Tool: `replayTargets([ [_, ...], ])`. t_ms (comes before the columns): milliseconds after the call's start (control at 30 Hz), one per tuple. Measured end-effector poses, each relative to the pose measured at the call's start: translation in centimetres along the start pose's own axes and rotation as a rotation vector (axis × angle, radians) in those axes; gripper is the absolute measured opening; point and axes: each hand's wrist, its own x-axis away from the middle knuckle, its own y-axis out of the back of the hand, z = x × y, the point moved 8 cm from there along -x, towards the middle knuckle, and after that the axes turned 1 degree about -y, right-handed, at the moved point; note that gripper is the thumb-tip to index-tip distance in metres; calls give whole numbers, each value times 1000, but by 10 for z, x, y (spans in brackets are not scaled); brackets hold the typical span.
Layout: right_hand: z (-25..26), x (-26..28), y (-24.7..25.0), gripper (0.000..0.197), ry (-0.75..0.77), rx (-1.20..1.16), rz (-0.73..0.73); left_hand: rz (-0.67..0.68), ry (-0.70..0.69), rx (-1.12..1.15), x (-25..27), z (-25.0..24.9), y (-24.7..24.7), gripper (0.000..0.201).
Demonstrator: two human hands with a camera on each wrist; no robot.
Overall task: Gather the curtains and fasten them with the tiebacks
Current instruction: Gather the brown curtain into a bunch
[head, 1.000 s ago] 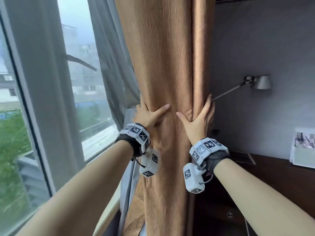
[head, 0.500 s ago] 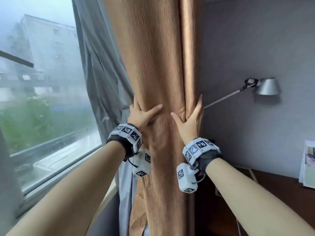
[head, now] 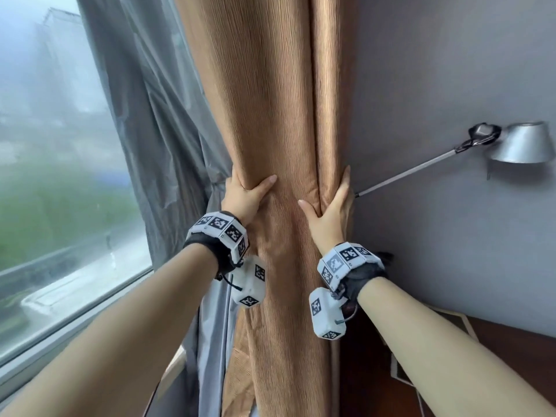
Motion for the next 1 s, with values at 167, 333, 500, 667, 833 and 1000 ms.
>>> replayTargets([
  [167,-24,-30,-39,104,-18,26,-21,6,-22,-101,-47,12,-15,87],
  [333,-42,-50,-62,103,-26,84,-63,14,-40,-137,-84,28,-29,77],
  [500,-58,-66,-80,106,-62,150,-78,6,-64,-127,-107,41,-37,77],
  [667,-66,-74,-110,109,-76,170,-47,-56,-135,-185,-106,42,-13,84],
  [833,-54,-74,-144,108,-51,135,46,-377,-338,-585,-82,12,46,114],
  [1000,-45,-71,-167,107,-33,129,64,-598,-674,-791,-47,-9,92,103],
])
